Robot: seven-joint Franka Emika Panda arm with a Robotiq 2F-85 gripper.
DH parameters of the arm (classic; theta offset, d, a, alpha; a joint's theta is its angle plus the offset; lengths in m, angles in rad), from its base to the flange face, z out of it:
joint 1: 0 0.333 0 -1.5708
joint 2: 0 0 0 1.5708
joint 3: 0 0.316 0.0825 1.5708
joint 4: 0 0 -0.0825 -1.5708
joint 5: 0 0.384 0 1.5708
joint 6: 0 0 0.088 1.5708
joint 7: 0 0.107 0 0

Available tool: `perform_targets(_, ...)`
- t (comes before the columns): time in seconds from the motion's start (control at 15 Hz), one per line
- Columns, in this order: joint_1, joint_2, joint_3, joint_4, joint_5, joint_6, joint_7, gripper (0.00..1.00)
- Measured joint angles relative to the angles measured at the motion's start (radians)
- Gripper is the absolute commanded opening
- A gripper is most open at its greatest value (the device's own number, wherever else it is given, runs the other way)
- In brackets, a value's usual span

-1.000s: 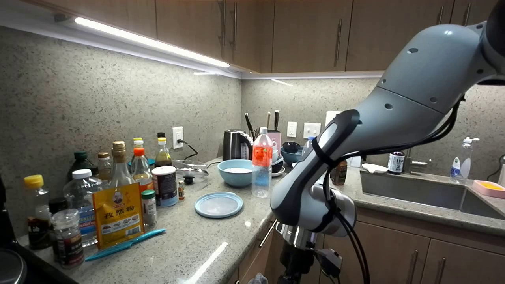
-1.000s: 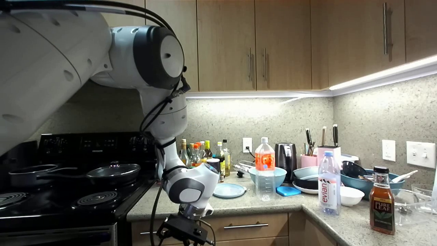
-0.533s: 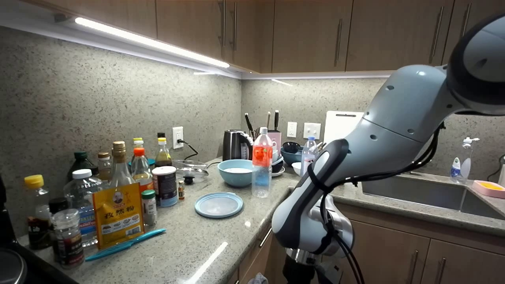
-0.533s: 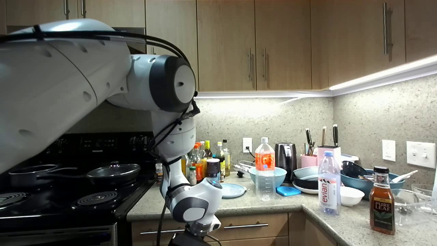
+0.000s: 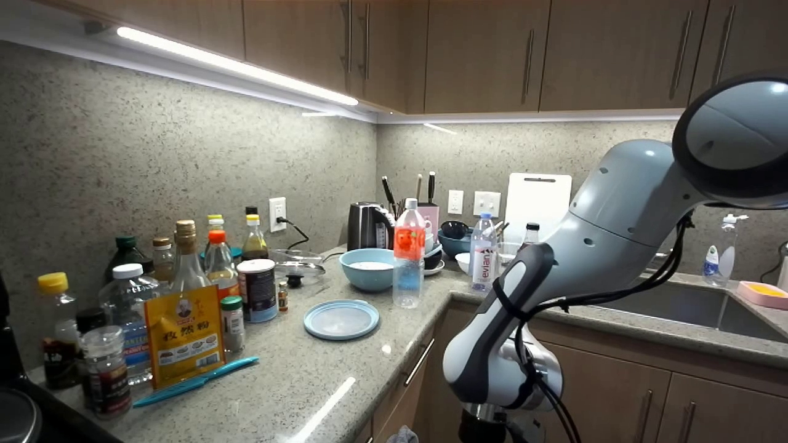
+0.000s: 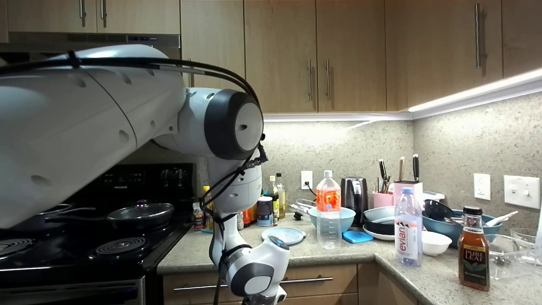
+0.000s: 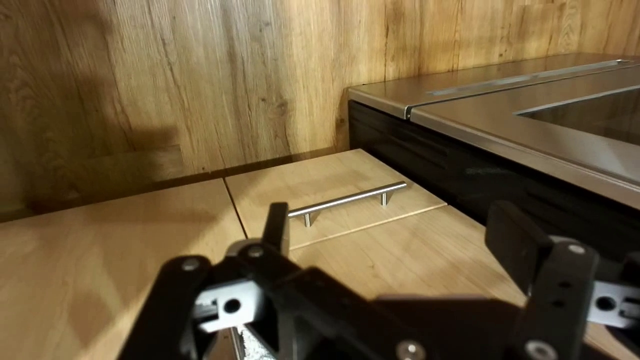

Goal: Pick the rag on the handle of the cabinet door and put it on the counter

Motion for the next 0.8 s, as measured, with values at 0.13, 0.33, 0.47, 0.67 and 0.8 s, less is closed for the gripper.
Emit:
perform_targets(0.13,-0.007,0.002,0.009,0.001,-0.013,0.007,0.018,1.0)
perform_targets(0.33,-0.013,0.028,0.018,0.009,-0.015,0.134,0.106,1.0)
perform_targets(0.47,-0.008,0.065,0.013,0.031,-0.048,0.216,0.193,1.0)
perform_targets(0.67,0.004,0.124,-0.003,0.079,-0.141,0.262,0.343,1.0)
perform_targets(0.8,0.018,0.155,-0.019,0.113,-0.205,0.265,0.437,1.0)
